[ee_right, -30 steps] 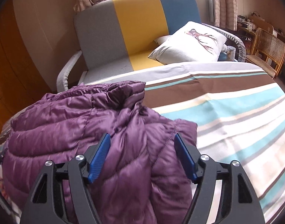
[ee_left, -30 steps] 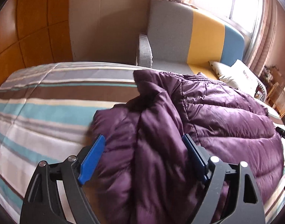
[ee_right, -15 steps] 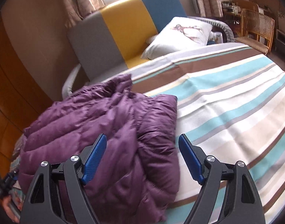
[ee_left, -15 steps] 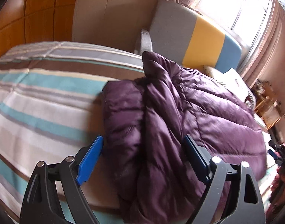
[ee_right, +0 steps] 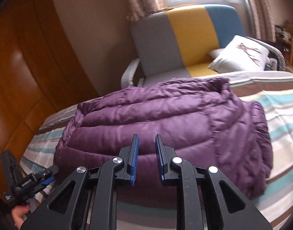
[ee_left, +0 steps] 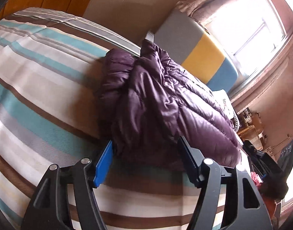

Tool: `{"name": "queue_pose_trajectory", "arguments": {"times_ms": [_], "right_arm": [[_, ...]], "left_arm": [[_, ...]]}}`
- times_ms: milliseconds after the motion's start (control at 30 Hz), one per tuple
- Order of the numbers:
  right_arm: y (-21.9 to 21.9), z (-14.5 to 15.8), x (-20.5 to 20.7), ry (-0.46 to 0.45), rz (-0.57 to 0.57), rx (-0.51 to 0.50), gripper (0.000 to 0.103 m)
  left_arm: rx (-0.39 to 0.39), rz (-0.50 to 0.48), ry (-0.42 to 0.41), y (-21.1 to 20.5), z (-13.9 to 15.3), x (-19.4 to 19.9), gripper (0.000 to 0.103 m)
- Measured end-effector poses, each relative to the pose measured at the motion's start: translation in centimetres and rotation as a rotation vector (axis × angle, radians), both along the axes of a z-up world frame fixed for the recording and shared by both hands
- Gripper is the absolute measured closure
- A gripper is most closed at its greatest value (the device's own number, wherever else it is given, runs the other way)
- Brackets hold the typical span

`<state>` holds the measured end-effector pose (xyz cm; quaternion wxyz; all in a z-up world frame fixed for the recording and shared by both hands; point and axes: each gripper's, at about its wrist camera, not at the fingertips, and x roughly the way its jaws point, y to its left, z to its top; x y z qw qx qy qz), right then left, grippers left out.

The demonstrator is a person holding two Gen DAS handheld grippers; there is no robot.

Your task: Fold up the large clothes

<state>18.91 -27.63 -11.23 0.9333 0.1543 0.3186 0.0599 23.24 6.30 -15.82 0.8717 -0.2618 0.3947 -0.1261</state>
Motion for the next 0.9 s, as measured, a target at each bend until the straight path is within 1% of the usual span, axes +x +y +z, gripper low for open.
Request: {"name": "queue_pose_trajectory", "arguments": {"times_ms": [33,67,133,233,400,467,500,567,600,633,667,700,767,800,833,900], "right_arm": [[0.4,-0.1,0.4,0.003,0.012,0.001,0.092],[1.2,-0.2,0.8,0.013,0.023,-0.007,0.095],[2.2,-0.7,1.1,0.026,0.021,-0.035,0.095],[2.9,-1.8,0.9,0.045,0.011,-0.052,0.095],[2.4,-2.7,1.2,0.063,0.011,-0.068,0.095],[2.6,-3.0,1.4,0.072,0.011,-0.076,0.095],[2.7,-3.3,1.7,0.084,0.011,-0.087,0.095],[3.0,-4.0,2.2,0.102,0.01,-0.12,0.095],[3.2,-4.8,2.5,0.122,0.009,-0.15,0.097],[3.3,-5.4,2.8,0.139,0.014,-0.165,0.097],[3.5,-6.2,3.1,0.156,0.022,-0.181,0.097],[3.5,-6.5,3.3,0.167,0.023,-0.171,0.097],[3.0,-6.5,3.5,0.181,0.021,-0.131,0.097],[3.0,-6.4,3.5,0.181,0.026,-0.13,0.097],[3.1,-6.4,3.4,0.176,0.034,-0.139,0.097],[3.1,-6.4,3.4,0.172,0.033,-0.135,0.097]], "left_arm": [[-0.021,0.003,0.003,0.0,-0.1,0.1,0.037],[-0.04,0.012,0.007,-0.1,0.0,0.2,0.037],[-0.059,0.029,-0.006,-0.1,0.1,0.1,0.037],[-0.057,0.051,-0.032,0.0,0.2,-0.5,0.037],[-0.092,0.121,-0.029,0.6,-0.3,-1.4,0.037],[-0.122,0.156,-0.032,0.5,-0.5,-2.8,0.036],[-0.141,0.158,-0.051,0.1,-0.5,-3.6,0.035],[-0.141,0.142,-0.078,-1.1,-0.2,-4.2,0.028],[-0.141,0.128,-0.081,-1.5,-0.2,-4.0,0.026],[-0.141,0.11,-0.07,-2.0,-0.3,-3.5,0.025],[-0.134,0.111,-0.046,-2.3,-0.6,-2.7,0.025],[-0.131,0.13,-0.03,-2.3,-0.8,-2.1,0.025],[-0.14,0.181,0.012,-1.9,-1.3,-0.3,0.026],[-0.143,0.207,0.033,-1.5,-1.5,0.6,0.025],[-0.149,0.211,0.046,-1.3,-1.7,1.2,0.025],[-0.18,0.218,0.073,-0.9,-2.1,2.7,0.022]]}}
